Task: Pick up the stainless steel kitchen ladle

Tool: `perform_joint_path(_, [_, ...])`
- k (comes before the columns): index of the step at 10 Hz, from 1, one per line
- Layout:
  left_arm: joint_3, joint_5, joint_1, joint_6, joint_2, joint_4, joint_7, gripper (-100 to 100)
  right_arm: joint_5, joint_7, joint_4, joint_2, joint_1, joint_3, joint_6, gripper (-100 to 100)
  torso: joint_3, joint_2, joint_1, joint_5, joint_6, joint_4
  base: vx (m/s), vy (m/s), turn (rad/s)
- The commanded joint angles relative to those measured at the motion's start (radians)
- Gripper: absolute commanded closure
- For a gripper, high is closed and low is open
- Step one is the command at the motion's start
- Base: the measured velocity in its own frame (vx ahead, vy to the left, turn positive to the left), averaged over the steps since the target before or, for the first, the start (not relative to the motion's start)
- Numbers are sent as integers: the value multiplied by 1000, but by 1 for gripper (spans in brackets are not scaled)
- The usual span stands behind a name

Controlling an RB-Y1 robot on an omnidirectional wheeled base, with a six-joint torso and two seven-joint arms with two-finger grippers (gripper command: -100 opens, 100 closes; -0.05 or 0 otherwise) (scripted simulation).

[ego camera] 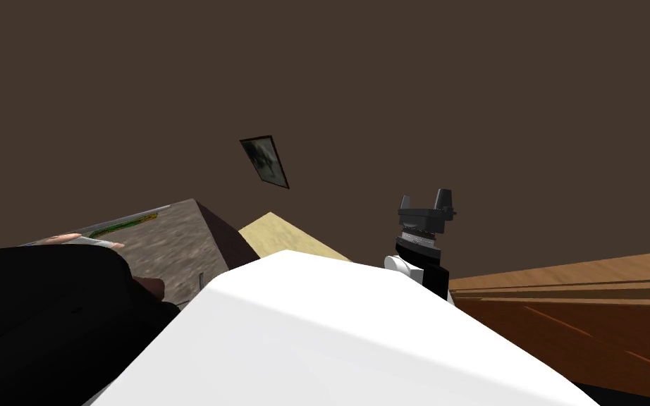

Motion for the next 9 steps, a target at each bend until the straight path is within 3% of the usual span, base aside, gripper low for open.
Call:
perform_joint_path(1, [6, -34, 47, -3, 50, 17, -30, -100, 0, 0, 0, 0, 0, 0, 0, 0, 0, 0, 0, 0, 0, 0, 49, 28, -240])
perform_joint_path(2, [6, -34, 47, -3, 72, 17, -30, -100, 0, 0, 0, 0, 0, 0, 0, 0, 0, 0, 0, 0, 1, 0, 39, 28, -126])
perform_joint_path(3, [7, -63, 80, -3, 104, 29, -53, -100, 0, 0, 0, 0, 0, 0, 0, 0, 0, 0, 0, 0, 0, 0, 38, 31, -198])
perform_joint_path(4, [7, -63, 80, -3, 127, 29, -53, -100, 0, 0, 0, 0, 0, 0, 0, 0, 0, 0, 0, 0, 0, 0, 26, 34, -101])
perform_joint_path(7, [6, -114, 133, -2, 217, 47, -91, -100, 0, 0, 0, 0, 0, 0, 0, 0, 1, 1, 0, 0, 0, 0, 21, 32, -119])
perform_joint_path(8, [6, -114, 133, -2, 228, 47, -91, -100, 0, 0, 0, 0, 0, 0, 0, 0, 1, 2, 0, 0, 0, 0, 13, 32, -86])
perform_joint_path(9, [5, -135, 153, -3, 268, 53, -106, -100, 0, 0, 0, 0, 0, 0, 0, 0, 1, 2, 0, 0, 0, 1, 14, 40, -120])
